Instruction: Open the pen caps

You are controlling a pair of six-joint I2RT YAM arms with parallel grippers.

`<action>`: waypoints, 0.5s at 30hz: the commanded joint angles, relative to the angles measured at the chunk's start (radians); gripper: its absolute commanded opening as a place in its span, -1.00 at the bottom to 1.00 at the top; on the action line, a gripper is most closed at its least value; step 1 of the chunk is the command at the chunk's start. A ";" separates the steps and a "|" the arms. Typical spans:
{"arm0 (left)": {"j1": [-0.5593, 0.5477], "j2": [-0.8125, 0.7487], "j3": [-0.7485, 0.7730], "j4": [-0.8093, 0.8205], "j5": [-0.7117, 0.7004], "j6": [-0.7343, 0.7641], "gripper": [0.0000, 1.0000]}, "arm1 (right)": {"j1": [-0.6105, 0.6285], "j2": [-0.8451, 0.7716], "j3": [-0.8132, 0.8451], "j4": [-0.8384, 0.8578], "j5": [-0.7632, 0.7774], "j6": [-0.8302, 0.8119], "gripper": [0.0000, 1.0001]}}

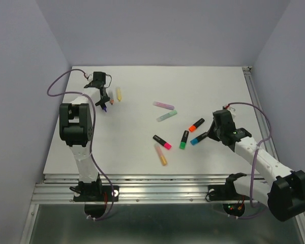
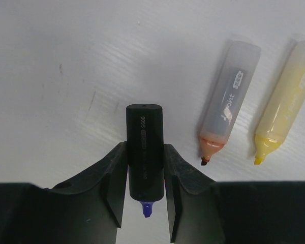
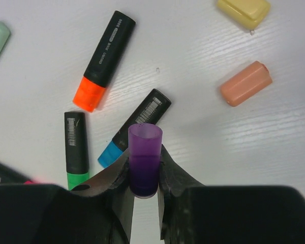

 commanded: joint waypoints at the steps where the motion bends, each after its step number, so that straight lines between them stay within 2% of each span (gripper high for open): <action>1: 0.023 0.055 0.118 -0.017 0.026 0.067 -0.94 | -0.027 -0.009 0.010 -0.044 0.035 -0.008 -0.99; 5: 0.026 0.095 0.184 -0.033 0.029 0.083 -0.71 | -0.053 -0.012 -0.017 -0.054 0.038 0.018 -0.99; 9: 0.026 0.103 0.201 -0.056 0.057 0.081 -0.26 | -0.079 -0.009 -0.041 -0.042 0.032 0.034 -0.96; 11: 0.026 0.089 0.195 -0.068 0.064 0.072 -0.13 | -0.088 0.003 -0.046 -0.039 0.029 0.032 -0.94; 12: 0.026 0.065 0.176 -0.065 0.073 0.065 0.04 | -0.096 0.010 -0.049 -0.033 0.029 0.032 -0.93; 14: 0.024 0.034 0.140 -0.060 0.087 0.060 0.25 | -0.103 0.033 -0.052 -0.015 0.032 0.031 -0.92; 15: 0.024 0.001 0.129 -0.057 0.090 0.052 0.45 | -0.108 0.039 -0.053 -0.011 0.039 0.032 -0.89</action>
